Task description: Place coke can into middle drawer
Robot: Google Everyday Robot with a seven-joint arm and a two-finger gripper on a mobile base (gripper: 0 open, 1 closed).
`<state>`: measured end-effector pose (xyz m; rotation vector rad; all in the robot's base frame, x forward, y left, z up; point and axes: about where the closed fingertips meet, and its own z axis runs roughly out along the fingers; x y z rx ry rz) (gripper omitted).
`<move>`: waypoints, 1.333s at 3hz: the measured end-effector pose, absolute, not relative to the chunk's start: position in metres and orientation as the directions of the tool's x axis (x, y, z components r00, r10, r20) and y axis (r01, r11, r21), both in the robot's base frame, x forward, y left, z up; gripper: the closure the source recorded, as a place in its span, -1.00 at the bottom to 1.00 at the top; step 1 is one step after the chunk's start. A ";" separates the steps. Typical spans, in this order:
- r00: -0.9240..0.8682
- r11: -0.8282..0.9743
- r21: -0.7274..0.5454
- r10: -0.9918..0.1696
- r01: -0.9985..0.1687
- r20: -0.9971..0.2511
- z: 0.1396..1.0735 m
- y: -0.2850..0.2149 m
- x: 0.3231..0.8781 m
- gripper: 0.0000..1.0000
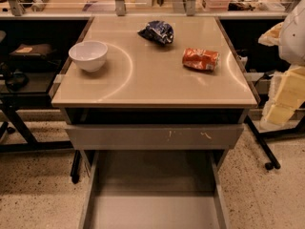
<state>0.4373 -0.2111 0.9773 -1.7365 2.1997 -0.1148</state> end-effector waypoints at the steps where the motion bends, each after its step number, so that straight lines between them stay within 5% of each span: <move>1: -0.144 0.210 -0.301 -0.963 -0.930 -0.227 0.971 -0.202 0.462 -1.00; 3: 0.065 0.094 -0.410 -0.931 -0.907 -0.358 0.964 -0.188 0.581 -1.00; 4: 0.087 0.084 -0.433 -0.928 -0.897 -0.362 0.971 -0.188 0.589 -1.00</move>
Offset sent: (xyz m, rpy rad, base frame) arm 0.1710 0.0281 -0.0318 0.1604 -0.1491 0.2419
